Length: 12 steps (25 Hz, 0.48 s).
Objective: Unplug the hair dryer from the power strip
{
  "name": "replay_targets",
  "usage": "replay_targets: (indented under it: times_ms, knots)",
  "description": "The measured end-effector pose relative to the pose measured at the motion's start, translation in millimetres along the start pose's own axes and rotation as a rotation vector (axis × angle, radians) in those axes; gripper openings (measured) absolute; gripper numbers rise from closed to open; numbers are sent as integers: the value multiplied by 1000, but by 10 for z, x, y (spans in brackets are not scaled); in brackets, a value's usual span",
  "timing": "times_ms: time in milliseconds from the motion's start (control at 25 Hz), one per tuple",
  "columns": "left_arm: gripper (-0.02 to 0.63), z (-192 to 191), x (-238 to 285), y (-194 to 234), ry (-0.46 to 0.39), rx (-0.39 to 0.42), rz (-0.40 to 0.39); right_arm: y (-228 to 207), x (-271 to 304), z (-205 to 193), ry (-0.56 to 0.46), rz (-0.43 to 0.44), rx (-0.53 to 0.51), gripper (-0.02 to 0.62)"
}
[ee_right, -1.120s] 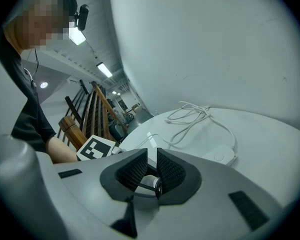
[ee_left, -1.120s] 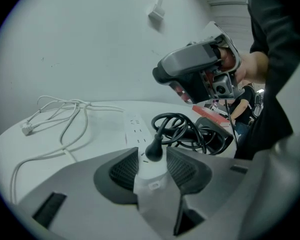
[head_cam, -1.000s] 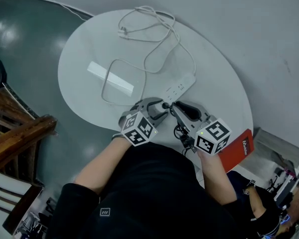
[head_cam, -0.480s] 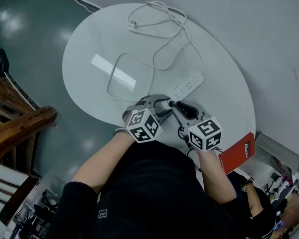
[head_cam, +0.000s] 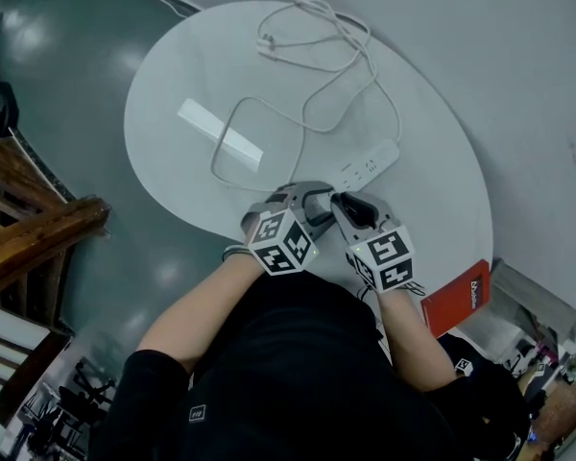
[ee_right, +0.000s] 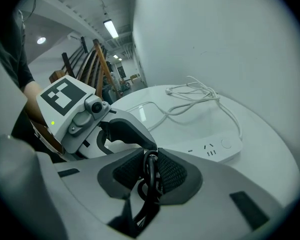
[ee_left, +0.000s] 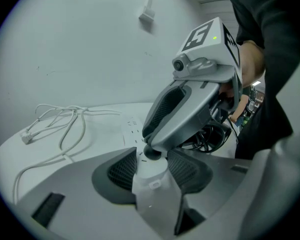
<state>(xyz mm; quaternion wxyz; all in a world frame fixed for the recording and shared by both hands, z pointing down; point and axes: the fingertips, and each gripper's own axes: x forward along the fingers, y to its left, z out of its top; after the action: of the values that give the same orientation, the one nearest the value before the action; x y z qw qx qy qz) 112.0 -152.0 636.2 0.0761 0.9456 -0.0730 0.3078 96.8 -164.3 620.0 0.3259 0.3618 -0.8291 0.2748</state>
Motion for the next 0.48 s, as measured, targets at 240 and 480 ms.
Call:
replay_targets:
  times_ms: [240, 480]
  knots:
    - [183, -10, 7, 17, 4, -3, 24, 12, -7, 4, 0, -52, -83, 72]
    - [161, -38, -18, 38, 13, -8, 54, 37, -47, 38, -15, -25, 3, 66]
